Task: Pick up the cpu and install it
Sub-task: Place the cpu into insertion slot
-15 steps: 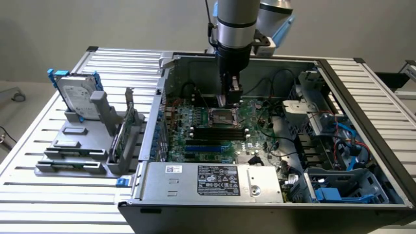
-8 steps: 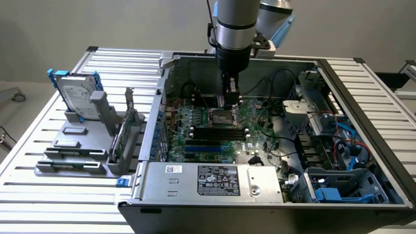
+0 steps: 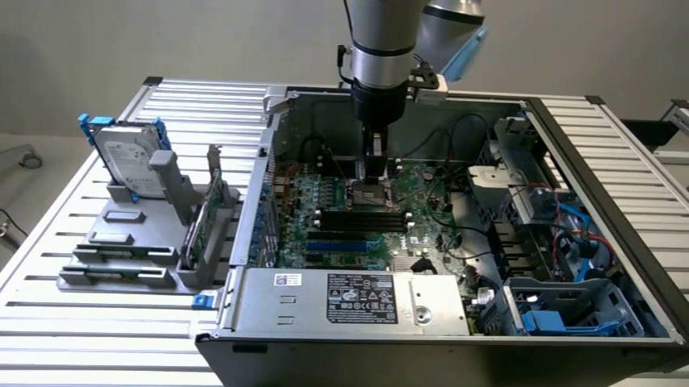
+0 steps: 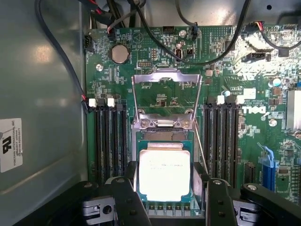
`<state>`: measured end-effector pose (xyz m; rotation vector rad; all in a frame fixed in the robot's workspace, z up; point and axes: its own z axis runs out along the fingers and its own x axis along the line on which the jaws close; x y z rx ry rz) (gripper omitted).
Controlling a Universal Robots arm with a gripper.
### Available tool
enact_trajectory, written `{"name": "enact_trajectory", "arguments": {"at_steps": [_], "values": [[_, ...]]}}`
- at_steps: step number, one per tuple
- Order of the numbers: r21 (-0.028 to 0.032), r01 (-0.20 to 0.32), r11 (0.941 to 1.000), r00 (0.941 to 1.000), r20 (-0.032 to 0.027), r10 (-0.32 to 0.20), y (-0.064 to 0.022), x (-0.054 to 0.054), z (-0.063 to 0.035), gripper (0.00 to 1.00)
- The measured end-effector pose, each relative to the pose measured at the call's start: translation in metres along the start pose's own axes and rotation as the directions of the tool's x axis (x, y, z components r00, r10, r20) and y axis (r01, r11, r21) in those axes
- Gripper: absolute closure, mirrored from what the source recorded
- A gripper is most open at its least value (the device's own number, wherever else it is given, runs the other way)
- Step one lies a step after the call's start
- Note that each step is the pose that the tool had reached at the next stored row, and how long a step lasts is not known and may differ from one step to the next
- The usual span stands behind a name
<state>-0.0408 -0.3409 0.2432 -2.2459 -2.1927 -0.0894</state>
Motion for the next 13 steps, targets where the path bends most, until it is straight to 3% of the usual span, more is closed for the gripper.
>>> {"name": "enact_trajectory", "arguments": {"at_steps": [4,8,13], "values": [[-0.0005,0.0,1.0,1.0,-0.0001,0.0,-0.0007,0.0,0.0071,0.45],[-0.0007,0.0,1.0,1.0,0.0009,0.0,-0.0008,0.0,0.0081,0.45],[-0.005,0.0,1.0,1.0,0.0007,0.0,-0.0018,-0.001,0.0165,0.45]]}}
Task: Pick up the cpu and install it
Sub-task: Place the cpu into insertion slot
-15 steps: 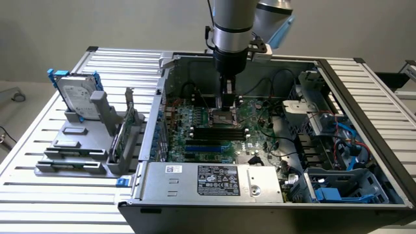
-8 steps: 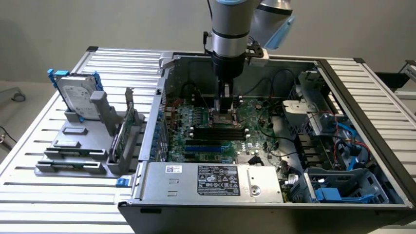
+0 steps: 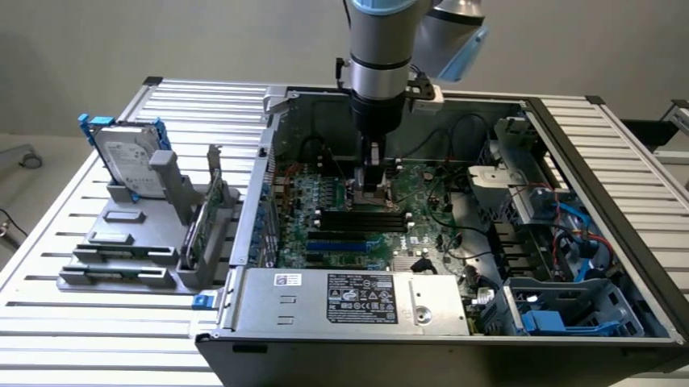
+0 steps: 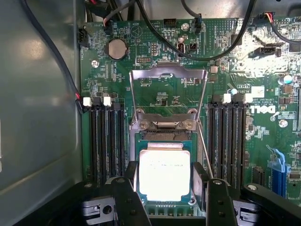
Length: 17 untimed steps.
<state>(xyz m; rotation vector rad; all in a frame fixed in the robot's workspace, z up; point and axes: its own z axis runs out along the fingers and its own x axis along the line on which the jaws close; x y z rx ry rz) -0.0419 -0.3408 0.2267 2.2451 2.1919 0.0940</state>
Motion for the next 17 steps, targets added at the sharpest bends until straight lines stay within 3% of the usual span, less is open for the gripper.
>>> {"name": "enact_trajectory", "arguments": {"at_steps": [6,13,17], "values": [[0.0,0.0,1.0,1.0,0.0043,0.0,-0.0006,0.0,0.0066,0.45],[-0.0003,0.0,1.0,1.0,0.0047,0.0,-0.0009,-0.001,0.0137,0.45],[-0.0044,0.0,1.0,1.0,0.0041,0.0,-0.0009,-0.001,0.0152,0.45]]}}
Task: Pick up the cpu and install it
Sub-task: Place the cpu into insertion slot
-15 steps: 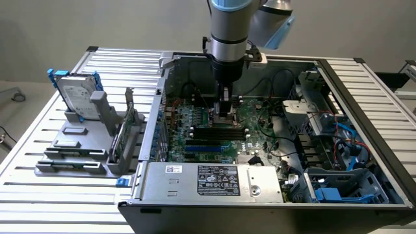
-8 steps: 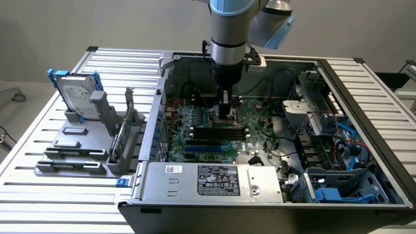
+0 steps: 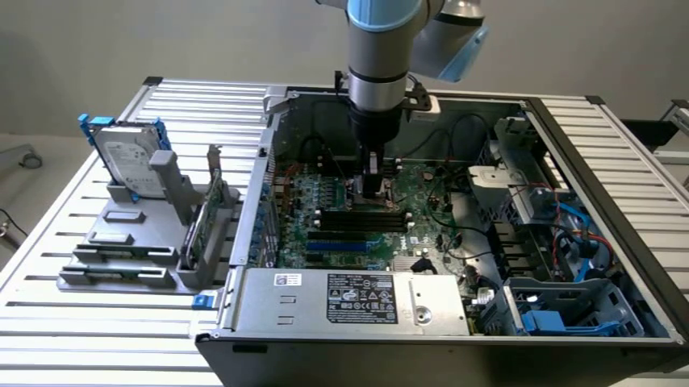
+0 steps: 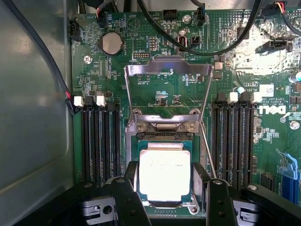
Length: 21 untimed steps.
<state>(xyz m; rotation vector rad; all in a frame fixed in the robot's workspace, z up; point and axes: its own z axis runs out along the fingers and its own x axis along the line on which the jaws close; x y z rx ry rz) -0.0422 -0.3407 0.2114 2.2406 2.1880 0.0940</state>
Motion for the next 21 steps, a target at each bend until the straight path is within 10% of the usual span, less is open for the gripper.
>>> {"name": "enact_trajectory", "arguments": {"at_steps": [9,21], "values": [[-0.0047,0.0,1.0,1.0,0.0026,0.0,-0.0012,-0.0002,0.0029,0.45],[-0.017,0.002,0.9999,0.9997,0.0224,-0.001,-0.0017,-0.0003,0.0065,0.45]]}}
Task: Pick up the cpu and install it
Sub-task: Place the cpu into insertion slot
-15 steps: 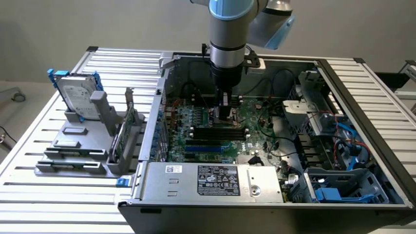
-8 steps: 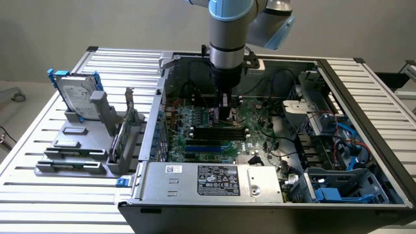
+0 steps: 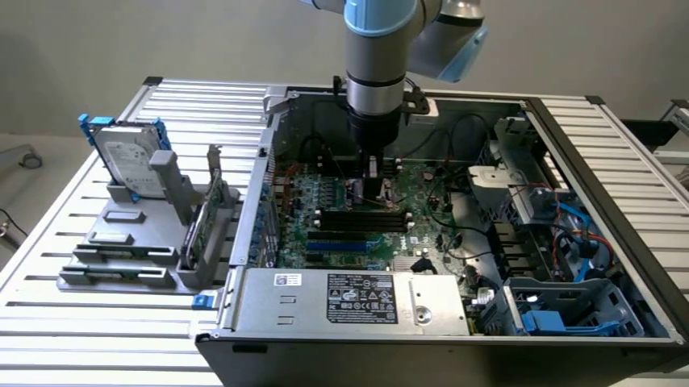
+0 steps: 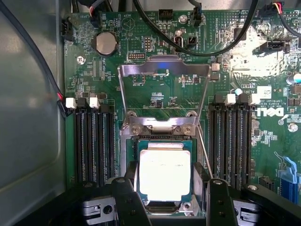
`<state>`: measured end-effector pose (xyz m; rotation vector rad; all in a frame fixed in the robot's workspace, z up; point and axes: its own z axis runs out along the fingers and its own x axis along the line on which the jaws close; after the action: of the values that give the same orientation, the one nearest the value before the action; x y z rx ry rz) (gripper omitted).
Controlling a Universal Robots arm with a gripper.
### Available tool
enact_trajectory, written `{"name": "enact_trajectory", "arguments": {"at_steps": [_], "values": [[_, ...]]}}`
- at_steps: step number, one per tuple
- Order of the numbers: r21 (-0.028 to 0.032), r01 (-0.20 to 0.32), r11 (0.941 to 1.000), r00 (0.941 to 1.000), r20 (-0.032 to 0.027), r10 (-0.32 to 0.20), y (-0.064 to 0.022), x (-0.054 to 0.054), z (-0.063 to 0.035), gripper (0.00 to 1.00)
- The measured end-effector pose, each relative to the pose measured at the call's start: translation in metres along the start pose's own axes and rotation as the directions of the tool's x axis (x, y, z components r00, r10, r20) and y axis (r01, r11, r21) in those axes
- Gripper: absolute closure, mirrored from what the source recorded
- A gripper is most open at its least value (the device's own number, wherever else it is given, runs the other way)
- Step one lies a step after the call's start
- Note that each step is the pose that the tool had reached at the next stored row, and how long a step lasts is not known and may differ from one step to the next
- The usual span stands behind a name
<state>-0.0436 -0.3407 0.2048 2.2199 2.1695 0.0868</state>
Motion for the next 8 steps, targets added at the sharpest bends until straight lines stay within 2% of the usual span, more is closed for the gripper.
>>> {"name": "enact_trajectory", "arguments": {"at_steps": [8], "values": [[-0.0017,0.0,1.0,1.0,0.0012,0.0,-0.0014,0.0003,0.0025,0.45]]}}
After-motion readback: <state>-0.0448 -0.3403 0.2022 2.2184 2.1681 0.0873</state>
